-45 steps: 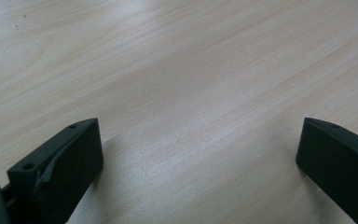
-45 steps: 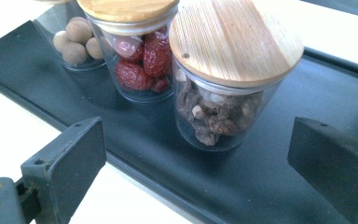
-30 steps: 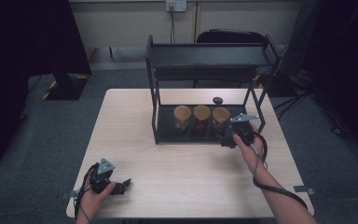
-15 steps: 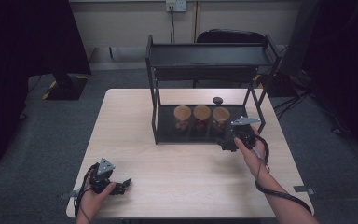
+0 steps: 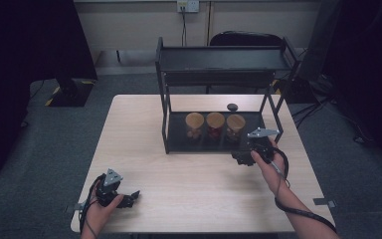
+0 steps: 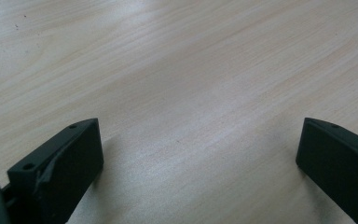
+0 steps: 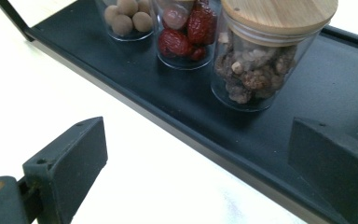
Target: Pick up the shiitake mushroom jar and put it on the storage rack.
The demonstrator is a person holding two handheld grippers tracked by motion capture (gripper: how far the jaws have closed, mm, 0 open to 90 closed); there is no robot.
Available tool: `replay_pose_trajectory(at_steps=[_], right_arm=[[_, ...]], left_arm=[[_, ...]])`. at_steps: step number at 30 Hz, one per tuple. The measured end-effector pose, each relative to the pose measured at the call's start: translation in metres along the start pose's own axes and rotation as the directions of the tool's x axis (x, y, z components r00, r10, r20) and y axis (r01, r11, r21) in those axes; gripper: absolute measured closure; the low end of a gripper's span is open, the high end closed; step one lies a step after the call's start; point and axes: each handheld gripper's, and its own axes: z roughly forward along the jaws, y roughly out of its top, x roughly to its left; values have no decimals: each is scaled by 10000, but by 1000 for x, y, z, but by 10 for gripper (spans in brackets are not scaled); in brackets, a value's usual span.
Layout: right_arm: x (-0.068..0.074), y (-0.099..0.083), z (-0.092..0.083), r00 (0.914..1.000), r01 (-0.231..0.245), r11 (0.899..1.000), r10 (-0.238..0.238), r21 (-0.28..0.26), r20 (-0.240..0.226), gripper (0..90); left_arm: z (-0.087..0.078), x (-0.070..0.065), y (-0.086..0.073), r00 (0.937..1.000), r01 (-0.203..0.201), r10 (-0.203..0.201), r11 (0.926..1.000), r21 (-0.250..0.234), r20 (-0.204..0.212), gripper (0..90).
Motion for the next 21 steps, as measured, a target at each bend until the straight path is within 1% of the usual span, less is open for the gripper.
replay_pose_trajectory(at_steps=[9,21], right_arm=[[3,-4,-8,10000,52,10000,-53,-65,-65,43],[2,-10,-18,9999,103,9999,-104,-78,-25,43]], left_arm=[[0,0,0,10000,0,0,10000,1,1,2],[0,0,0,10000,-1,1,10000,0,1,2]])
